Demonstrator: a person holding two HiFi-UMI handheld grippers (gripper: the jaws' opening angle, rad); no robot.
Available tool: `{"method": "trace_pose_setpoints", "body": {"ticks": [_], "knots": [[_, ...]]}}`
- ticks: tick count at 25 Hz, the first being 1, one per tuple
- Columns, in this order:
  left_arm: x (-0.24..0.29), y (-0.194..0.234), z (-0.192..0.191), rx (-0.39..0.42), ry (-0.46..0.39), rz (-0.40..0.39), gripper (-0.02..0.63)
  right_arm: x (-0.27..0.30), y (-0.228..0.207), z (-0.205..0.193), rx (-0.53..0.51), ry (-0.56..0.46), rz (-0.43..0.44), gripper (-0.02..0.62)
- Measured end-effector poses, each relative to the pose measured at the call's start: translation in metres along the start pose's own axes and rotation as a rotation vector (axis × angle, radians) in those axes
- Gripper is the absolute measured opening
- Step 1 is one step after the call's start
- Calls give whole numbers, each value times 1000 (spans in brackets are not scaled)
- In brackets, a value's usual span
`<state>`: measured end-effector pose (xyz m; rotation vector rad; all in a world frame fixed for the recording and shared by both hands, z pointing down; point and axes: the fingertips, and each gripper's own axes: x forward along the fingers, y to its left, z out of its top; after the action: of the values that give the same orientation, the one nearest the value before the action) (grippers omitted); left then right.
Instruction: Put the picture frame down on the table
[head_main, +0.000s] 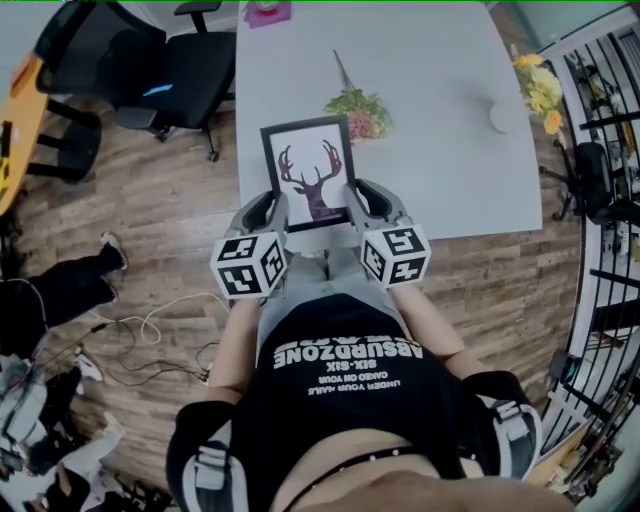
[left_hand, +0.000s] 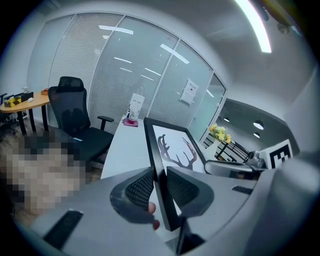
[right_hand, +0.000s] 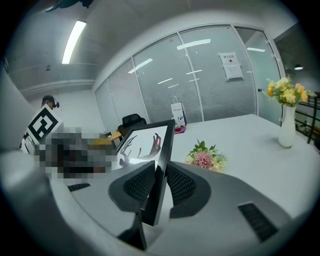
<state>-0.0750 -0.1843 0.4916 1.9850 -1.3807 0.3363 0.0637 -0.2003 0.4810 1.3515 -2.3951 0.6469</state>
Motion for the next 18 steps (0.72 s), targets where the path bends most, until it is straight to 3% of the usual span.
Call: {"method": "trace_pose_setpoints", "body": {"ticks": [18], "knots": [[34,24,-29,-27,119,15,91,34,-14,-37,50,112,4,87]]}}
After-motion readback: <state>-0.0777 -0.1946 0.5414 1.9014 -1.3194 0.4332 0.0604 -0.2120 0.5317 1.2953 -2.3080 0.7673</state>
